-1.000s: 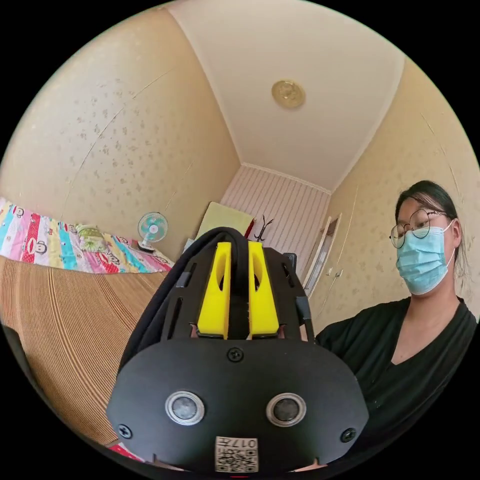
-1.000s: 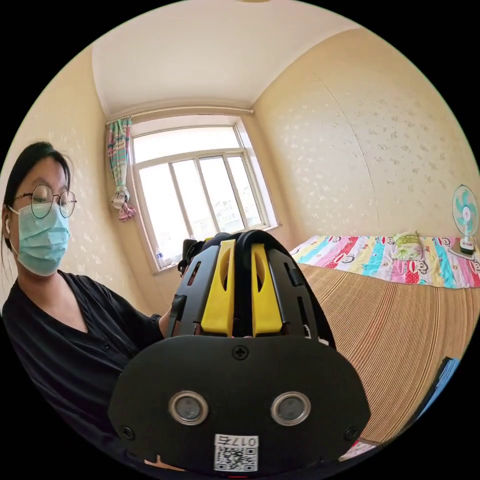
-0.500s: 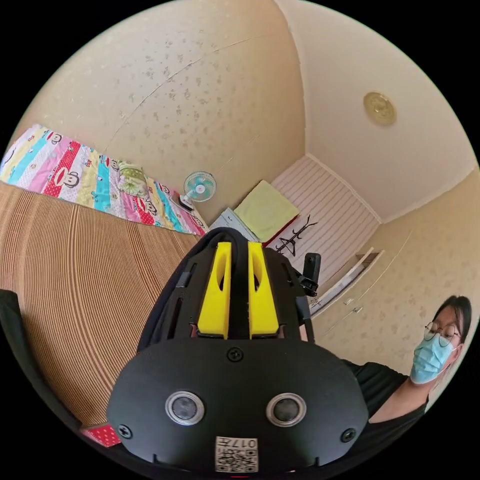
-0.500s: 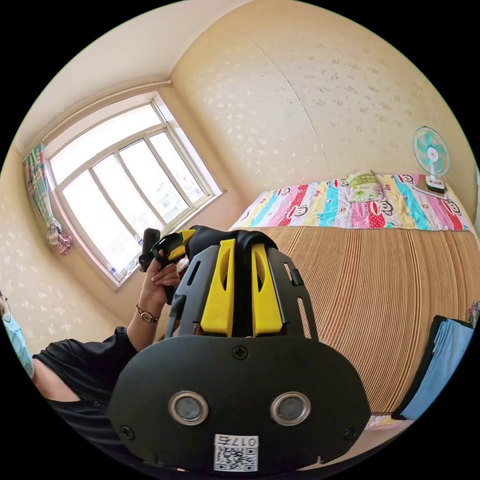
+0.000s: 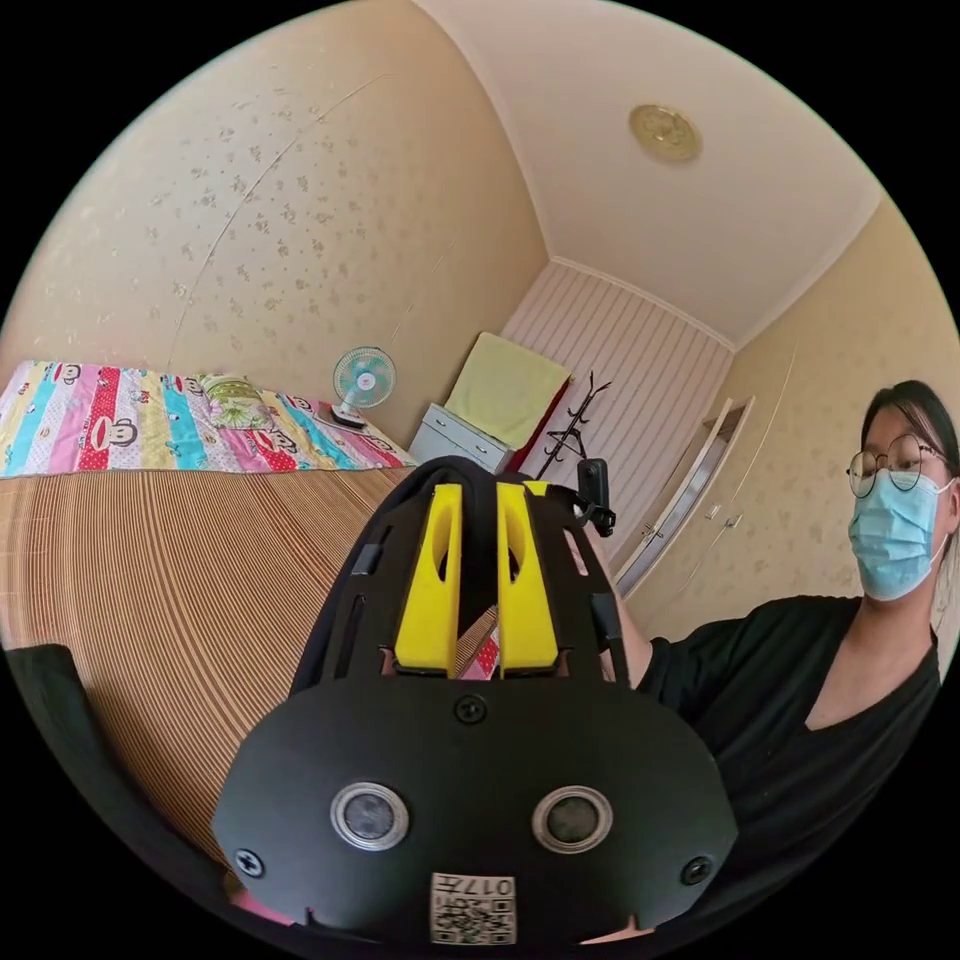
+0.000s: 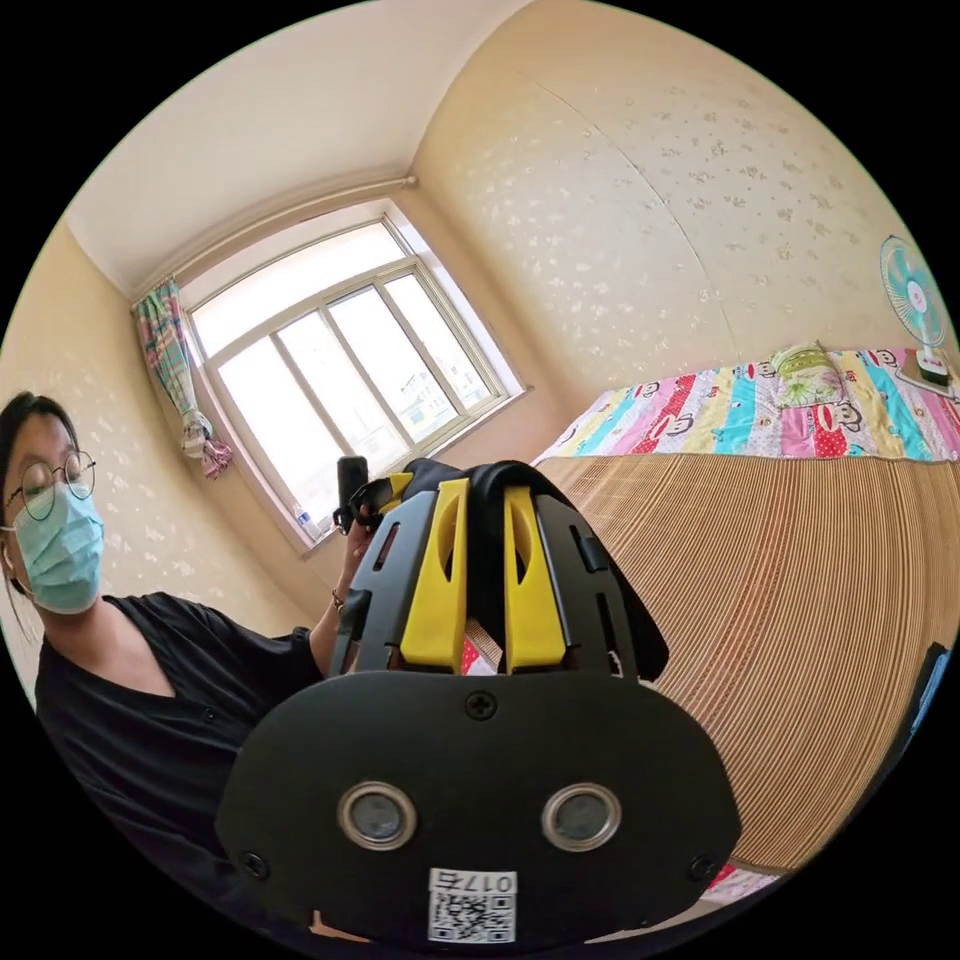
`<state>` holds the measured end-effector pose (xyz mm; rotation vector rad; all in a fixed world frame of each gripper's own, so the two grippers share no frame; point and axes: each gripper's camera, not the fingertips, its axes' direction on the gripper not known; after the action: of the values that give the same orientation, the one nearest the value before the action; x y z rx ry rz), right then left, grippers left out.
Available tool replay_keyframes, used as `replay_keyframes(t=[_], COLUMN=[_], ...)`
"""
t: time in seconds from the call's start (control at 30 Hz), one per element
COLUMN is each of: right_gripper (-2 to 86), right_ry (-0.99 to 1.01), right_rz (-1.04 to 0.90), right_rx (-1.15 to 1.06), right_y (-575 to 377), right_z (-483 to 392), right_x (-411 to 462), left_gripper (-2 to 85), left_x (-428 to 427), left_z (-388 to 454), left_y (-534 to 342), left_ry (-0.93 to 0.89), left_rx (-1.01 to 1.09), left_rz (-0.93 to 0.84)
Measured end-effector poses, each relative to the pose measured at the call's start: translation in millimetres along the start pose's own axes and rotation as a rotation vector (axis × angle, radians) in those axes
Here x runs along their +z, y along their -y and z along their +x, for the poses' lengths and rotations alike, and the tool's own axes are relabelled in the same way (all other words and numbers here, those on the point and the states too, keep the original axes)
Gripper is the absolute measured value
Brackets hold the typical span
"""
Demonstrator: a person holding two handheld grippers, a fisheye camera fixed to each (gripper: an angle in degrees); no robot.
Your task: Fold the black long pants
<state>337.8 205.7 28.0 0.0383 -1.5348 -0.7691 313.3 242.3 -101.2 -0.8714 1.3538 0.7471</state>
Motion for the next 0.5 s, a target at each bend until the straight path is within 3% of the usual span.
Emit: replay_keyframes(t=[0.17,0.27,0.37,0.47,0.5], right_gripper=[5.5,6.2,7.5,8.9,9.2], right_ry=[-0.069,-0.156,-0.329,-0.47,-0.532], right_rz=[-0.027,-0.02,-0.058,-0.111,-0.177], right_rx=[-0.033,0.017,0.114,0.175,0.351], right_y=[23.8,58.1,110.4,117.5,95.5], right_z=[-14.0,-3.1,75.1,194.4,241.6], right_x=[-5.7,3.6,53.1,114.2,127.6], left_gripper=[6.0,6.2,7.0,10.6,14.1], left_x=[4.2,24.1,69.6,111.1,116.2], left_z=[-19.2,-73.2,-166.1,-258.3,-282.2], left_y=[17.3,46.4,72.9,48.1,16.9], left_ry=[-0.08,-0.113,0.007,0.265,0.325], left_rx=[0.028,-0.076,-0.219,-0.372,-0.481], left_rz=[0.041,0.049,-0.004,-0.118,-0.124])
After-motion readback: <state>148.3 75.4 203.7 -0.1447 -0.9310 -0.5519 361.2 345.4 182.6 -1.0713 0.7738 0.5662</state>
